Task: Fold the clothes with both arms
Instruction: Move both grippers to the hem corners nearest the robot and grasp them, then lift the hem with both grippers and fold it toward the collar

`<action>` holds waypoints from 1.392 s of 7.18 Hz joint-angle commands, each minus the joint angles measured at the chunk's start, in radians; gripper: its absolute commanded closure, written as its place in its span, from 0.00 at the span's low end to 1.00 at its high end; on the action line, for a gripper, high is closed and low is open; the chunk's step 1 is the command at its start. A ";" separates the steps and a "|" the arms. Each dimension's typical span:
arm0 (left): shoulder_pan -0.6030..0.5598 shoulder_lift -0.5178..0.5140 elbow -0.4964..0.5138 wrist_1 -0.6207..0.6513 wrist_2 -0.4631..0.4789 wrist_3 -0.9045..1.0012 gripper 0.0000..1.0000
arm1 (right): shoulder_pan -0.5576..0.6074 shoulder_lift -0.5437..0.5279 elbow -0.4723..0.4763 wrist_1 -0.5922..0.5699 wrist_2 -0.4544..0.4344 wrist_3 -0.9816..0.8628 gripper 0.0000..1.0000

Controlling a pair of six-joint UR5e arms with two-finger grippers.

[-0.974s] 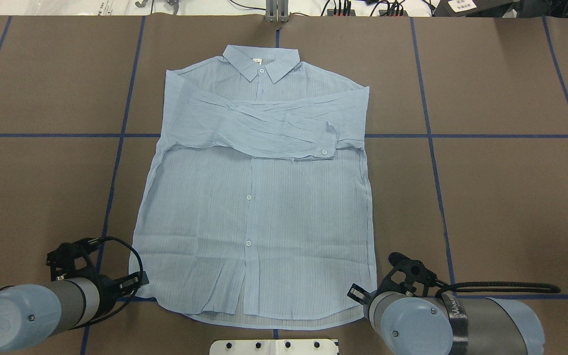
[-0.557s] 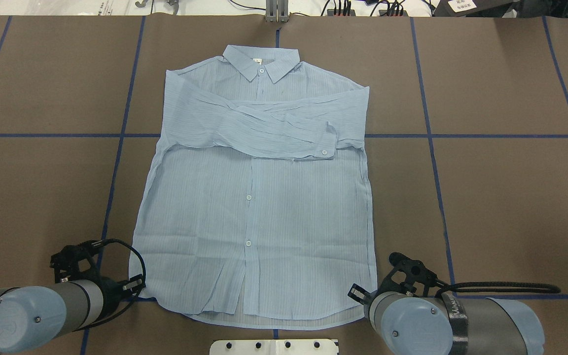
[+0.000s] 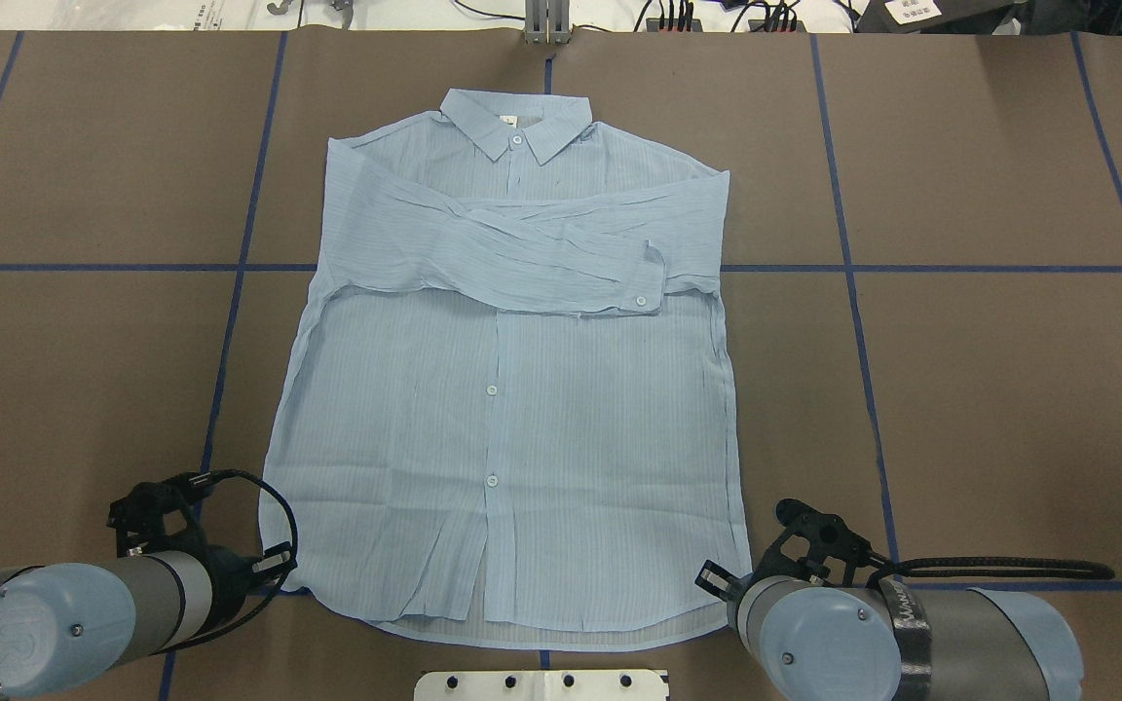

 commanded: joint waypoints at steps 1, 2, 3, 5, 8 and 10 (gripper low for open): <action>0.001 0.004 -0.085 0.009 -0.030 -0.070 1.00 | -0.047 -0.085 0.089 -0.003 -0.031 0.042 1.00; 0.031 0.004 -0.128 0.055 -0.043 -0.108 1.00 | -0.075 -0.148 0.164 -0.004 -0.054 0.045 1.00; 0.053 0.004 -0.168 0.069 -0.043 -0.145 1.00 | -0.081 -0.168 0.178 -0.004 -0.056 0.045 1.00; 0.055 0.004 -0.245 0.092 -0.043 -0.152 1.00 | -0.075 -0.174 0.213 -0.006 -0.056 0.045 1.00; -0.098 -0.049 -0.241 0.092 -0.067 0.016 1.00 | 0.125 -0.119 0.217 -0.006 -0.037 -0.027 1.00; -0.274 -0.170 -0.097 0.091 -0.154 0.153 1.00 | 0.308 -0.032 0.130 -0.001 0.069 -0.177 1.00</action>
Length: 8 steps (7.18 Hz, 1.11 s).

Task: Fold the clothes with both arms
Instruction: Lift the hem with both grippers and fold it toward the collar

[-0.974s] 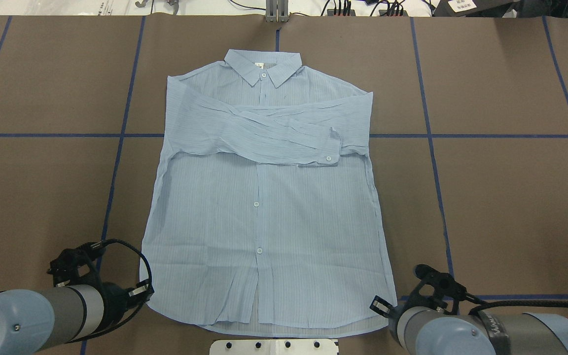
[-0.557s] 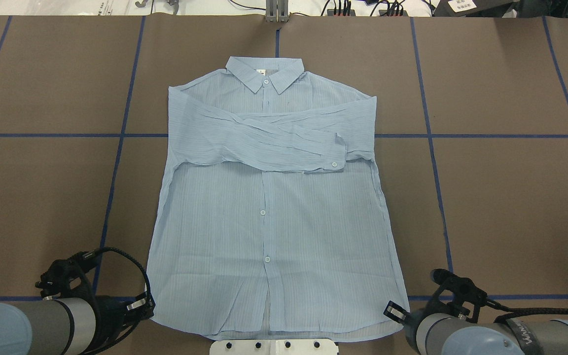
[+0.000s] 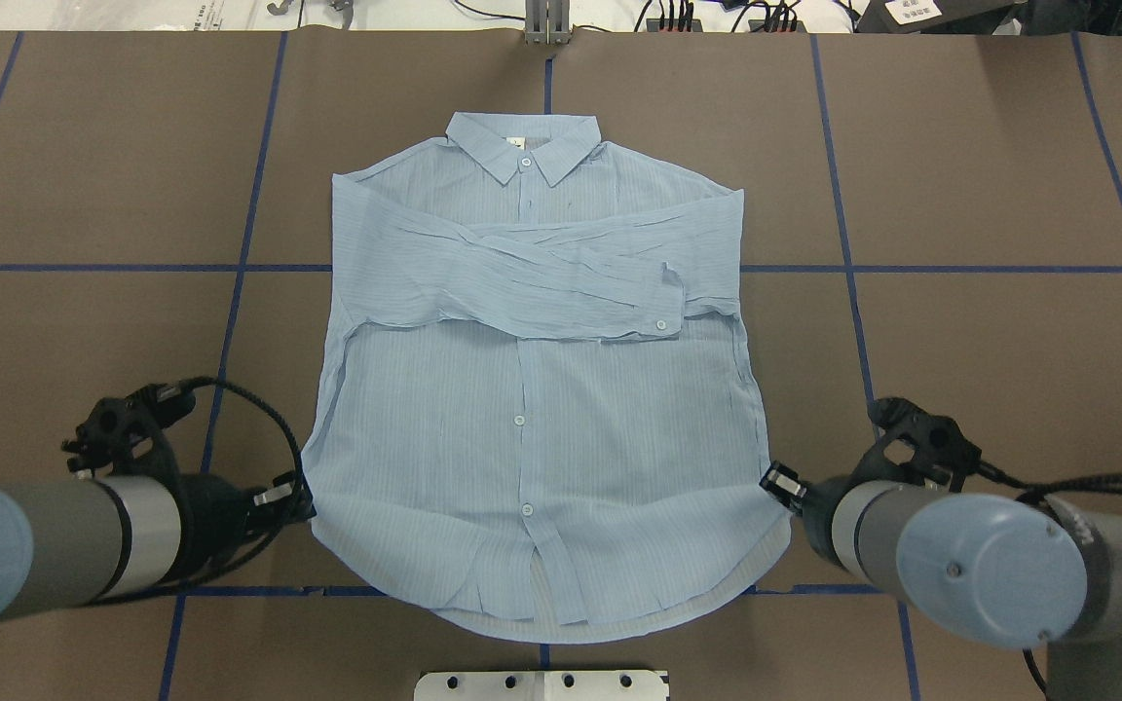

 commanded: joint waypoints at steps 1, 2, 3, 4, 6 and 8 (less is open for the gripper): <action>-0.190 -0.124 0.139 0.000 -0.068 0.156 1.00 | 0.207 0.163 -0.142 0.000 0.157 -0.157 1.00; -0.258 -0.135 0.179 -0.002 -0.108 0.206 1.00 | 0.275 0.210 -0.203 0.000 0.206 -0.167 1.00; -0.330 -0.166 0.228 -0.008 -0.131 0.281 1.00 | 0.339 0.235 -0.237 -0.002 0.243 -0.239 1.00; -0.362 -0.198 0.275 -0.014 -0.143 0.304 1.00 | 0.385 0.259 -0.282 0.000 0.259 -0.282 1.00; -0.399 -0.267 0.381 -0.020 -0.144 0.361 1.00 | 0.470 0.409 -0.520 0.012 0.260 -0.355 1.00; -0.435 -0.368 0.571 -0.121 -0.141 0.369 1.00 | 0.531 0.536 -0.700 0.018 0.269 -0.397 1.00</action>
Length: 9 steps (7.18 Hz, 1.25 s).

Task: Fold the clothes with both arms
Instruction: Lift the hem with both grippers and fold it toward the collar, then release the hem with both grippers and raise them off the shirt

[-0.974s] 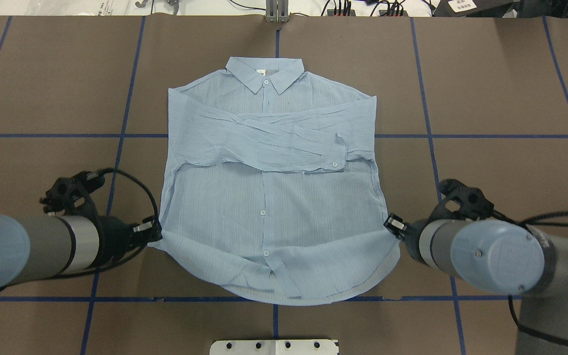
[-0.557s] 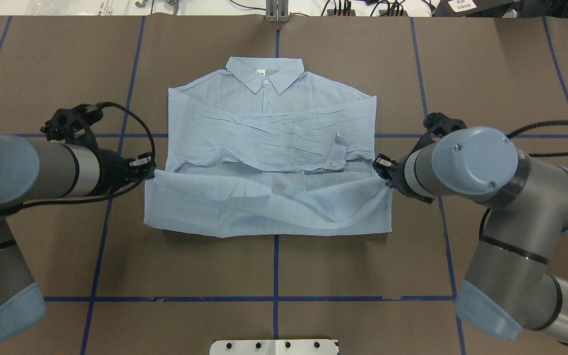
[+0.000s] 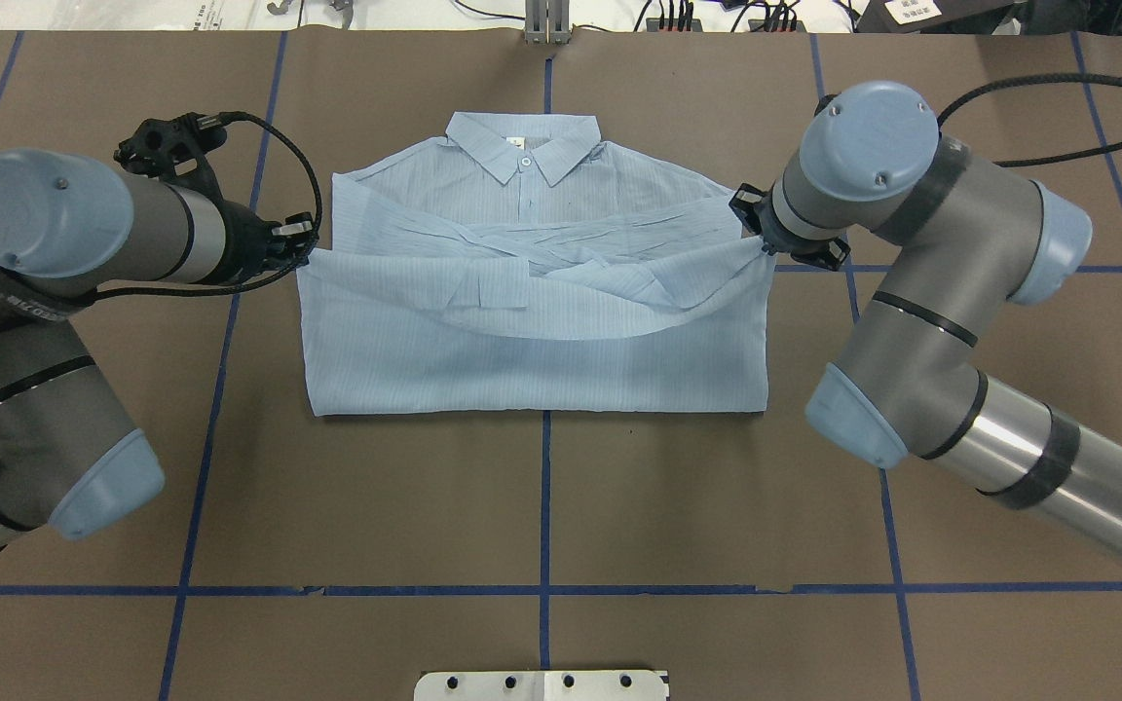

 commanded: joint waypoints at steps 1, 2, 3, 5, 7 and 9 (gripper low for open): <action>-0.059 -0.071 0.182 -0.140 0.001 0.021 1.00 | 0.076 0.159 -0.239 0.066 0.047 -0.036 1.00; -0.065 -0.086 0.244 -0.175 0.004 0.042 1.00 | 0.087 0.172 -0.334 0.173 0.068 -0.037 1.00; -0.064 -0.132 0.349 -0.240 0.006 0.044 1.00 | 0.084 0.199 -0.428 0.237 0.068 -0.037 1.00; -0.062 -0.178 0.521 -0.409 0.009 0.044 1.00 | 0.083 0.241 -0.540 0.271 0.068 -0.042 1.00; -0.062 -0.214 0.580 -0.417 0.011 0.045 1.00 | 0.081 0.241 -0.561 0.277 0.068 -0.056 1.00; -0.064 -0.214 0.598 -0.431 0.014 0.049 1.00 | 0.083 0.241 -0.561 0.279 0.066 -0.079 1.00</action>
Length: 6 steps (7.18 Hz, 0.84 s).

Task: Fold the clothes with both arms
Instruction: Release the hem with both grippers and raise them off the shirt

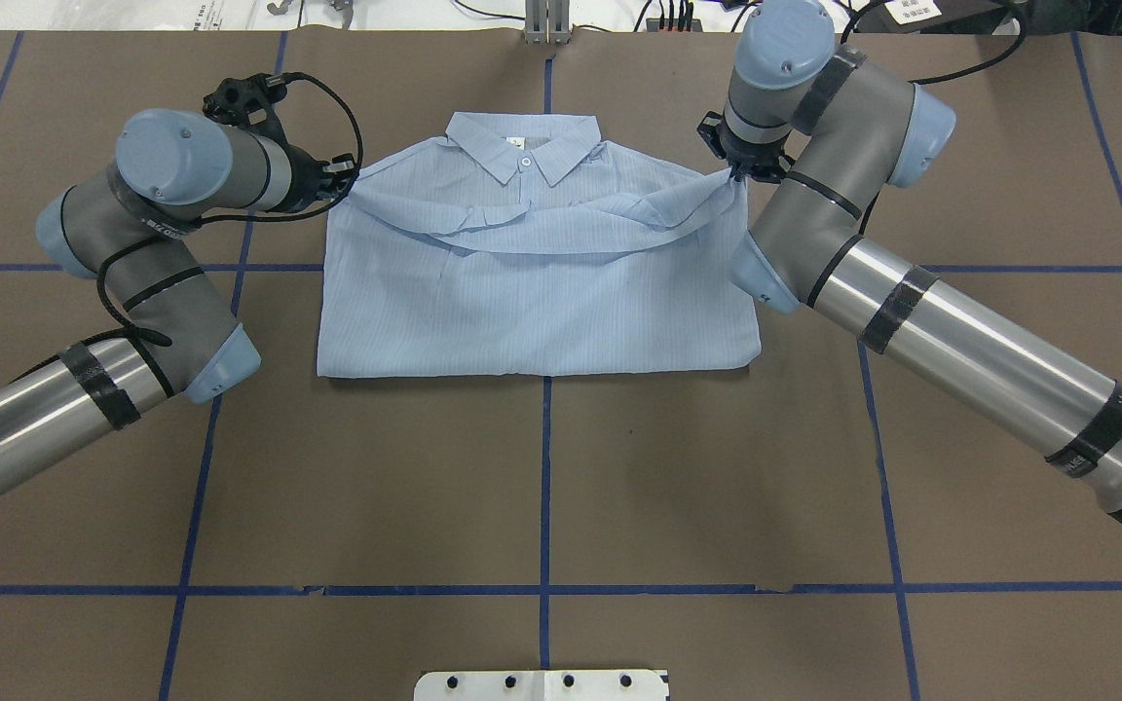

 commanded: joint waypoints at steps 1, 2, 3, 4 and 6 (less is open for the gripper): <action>-0.002 -0.002 0.020 -0.017 0.009 0.005 1.00 | 0.000 0.003 -0.002 0.001 -0.001 -0.009 1.00; -0.007 -0.002 0.026 -0.019 0.014 0.006 1.00 | 0.000 0.003 -0.002 0.003 -0.001 -0.009 1.00; -0.008 -0.002 0.026 -0.019 0.022 0.023 1.00 | 0.000 0.005 -0.002 0.003 -0.001 -0.009 1.00; -0.020 -0.002 0.026 -0.019 0.022 0.029 1.00 | 0.000 0.005 -0.002 0.003 -0.001 -0.009 1.00; -0.021 -0.004 0.028 -0.025 0.022 0.033 1.00 | 0.002 0.005 -0.002 0.003 -0.001 -0.009 1.00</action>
